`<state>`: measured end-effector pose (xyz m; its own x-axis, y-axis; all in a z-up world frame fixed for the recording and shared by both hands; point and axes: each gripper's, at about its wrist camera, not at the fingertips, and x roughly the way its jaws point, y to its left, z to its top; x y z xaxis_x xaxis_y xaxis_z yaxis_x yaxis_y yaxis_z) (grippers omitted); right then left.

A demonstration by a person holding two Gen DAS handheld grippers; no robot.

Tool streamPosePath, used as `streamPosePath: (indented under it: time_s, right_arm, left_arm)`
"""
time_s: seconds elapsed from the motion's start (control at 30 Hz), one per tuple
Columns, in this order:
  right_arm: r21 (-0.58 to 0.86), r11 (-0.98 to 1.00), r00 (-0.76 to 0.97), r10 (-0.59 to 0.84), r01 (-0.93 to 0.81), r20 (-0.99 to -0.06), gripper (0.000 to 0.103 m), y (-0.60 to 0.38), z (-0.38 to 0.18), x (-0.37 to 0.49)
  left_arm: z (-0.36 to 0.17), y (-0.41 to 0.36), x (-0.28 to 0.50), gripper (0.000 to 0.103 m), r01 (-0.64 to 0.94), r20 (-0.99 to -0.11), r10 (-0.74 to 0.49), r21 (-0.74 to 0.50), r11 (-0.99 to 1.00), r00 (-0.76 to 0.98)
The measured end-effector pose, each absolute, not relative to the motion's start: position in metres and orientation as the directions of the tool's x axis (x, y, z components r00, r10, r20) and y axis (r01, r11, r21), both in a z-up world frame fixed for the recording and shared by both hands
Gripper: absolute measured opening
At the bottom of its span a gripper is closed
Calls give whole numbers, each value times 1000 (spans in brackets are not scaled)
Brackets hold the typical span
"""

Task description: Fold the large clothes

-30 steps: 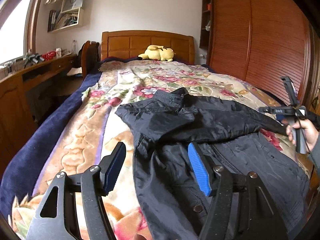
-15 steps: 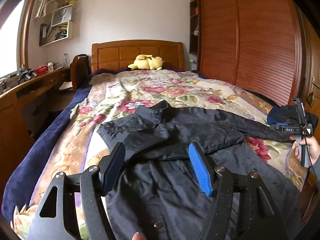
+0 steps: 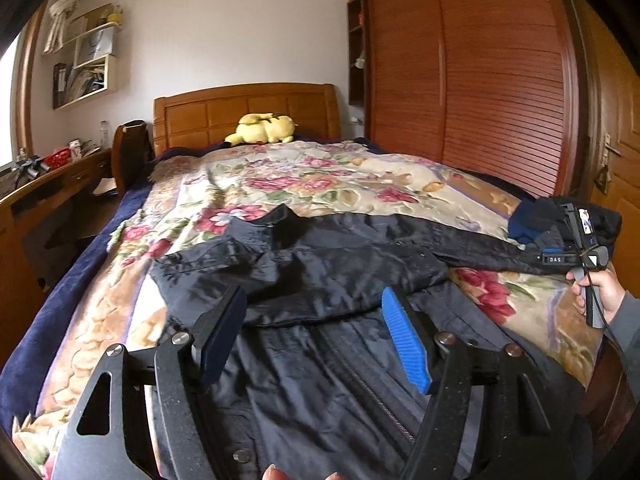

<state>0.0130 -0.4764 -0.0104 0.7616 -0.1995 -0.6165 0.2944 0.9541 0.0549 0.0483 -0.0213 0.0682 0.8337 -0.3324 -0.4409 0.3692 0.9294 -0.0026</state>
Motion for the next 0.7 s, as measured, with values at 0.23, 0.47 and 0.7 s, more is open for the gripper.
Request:
streamPosePath:
  time_s: [0.23, 0.47, 0.7]
  right_arm:
    - [67, 935, 766, -242, 348, -596, 72, -476, -10, -33]
    - [27, 898, 730, -338, 439, -594, 72, -481, -6, -62]
    - [34, 869, 676, -358, 493, -644, 72, -494, -20, -56]
  left_arm:
    - [62, -45, 42, 72, 443, -435, -395, 9, 897, 809]
    - [44, -58, 45, 72, 480, -450, -433, -9, 877, 781]
    - [32, -51, 49, 73, 458, -469, -407, -7, 889, 784]
